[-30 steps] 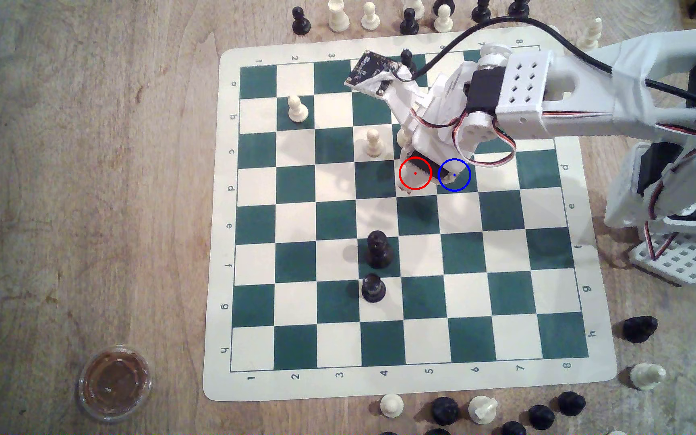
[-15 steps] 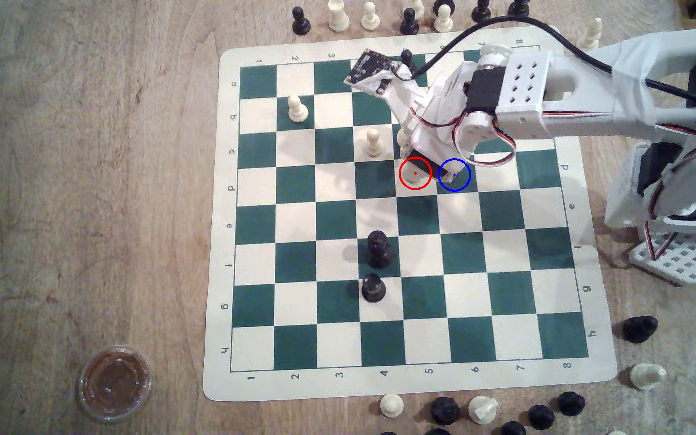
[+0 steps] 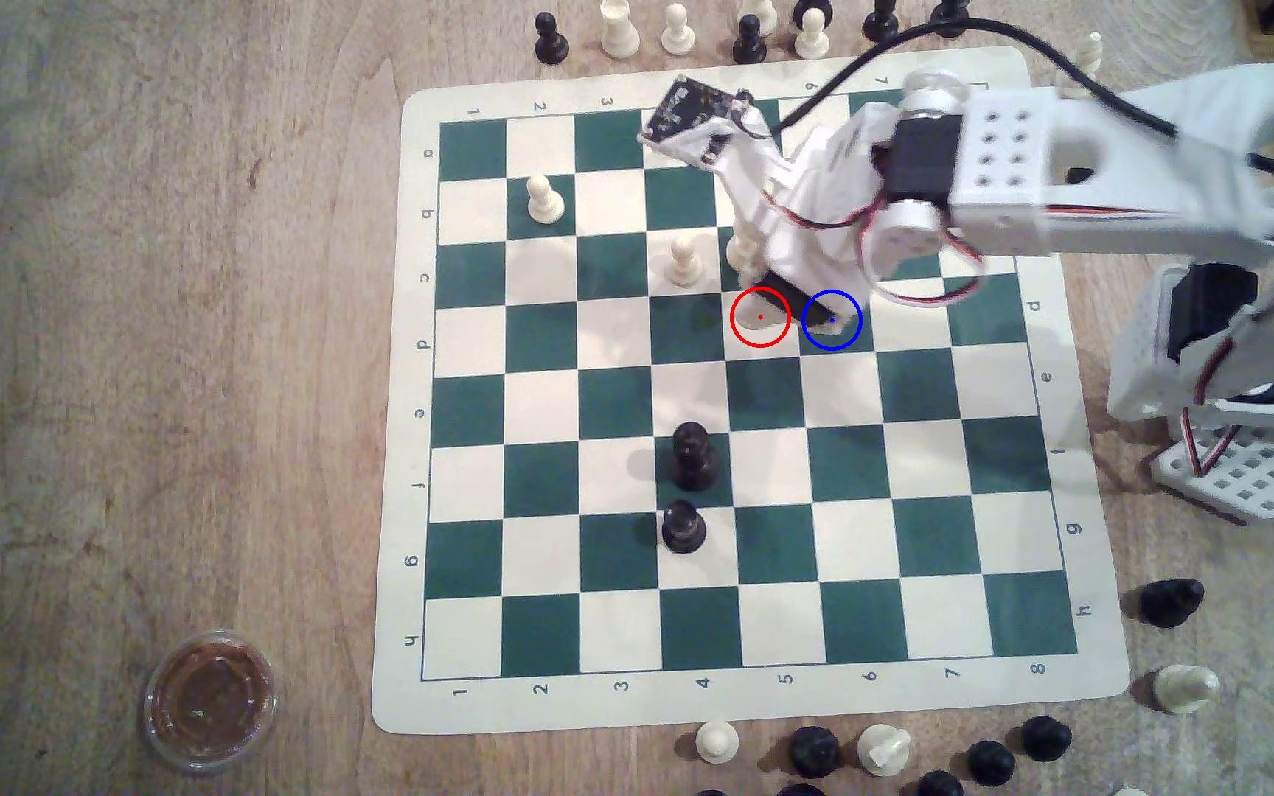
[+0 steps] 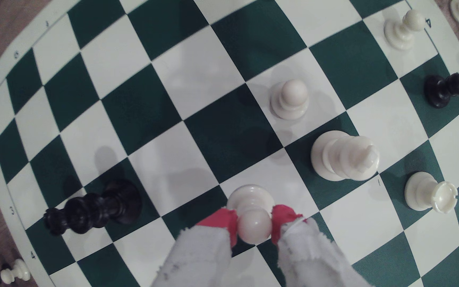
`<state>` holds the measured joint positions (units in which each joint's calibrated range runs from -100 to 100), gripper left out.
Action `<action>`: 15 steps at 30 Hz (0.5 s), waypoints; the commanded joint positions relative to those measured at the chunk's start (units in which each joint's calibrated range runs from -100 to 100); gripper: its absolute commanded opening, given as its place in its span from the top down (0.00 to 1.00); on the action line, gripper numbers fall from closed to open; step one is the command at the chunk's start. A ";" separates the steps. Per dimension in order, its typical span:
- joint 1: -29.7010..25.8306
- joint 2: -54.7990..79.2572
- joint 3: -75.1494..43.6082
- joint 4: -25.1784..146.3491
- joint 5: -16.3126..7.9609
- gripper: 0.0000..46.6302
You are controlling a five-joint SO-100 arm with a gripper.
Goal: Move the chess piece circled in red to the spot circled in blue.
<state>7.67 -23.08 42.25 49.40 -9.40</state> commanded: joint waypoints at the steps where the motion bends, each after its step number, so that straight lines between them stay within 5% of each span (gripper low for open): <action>1: -0.04 -10.62 -0.09 3.42 0.34 0.92; 15: 1.76 -13.16 14.87 1.70 1.76 0.94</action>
<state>9.73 -35.48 57.07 53.78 -7.79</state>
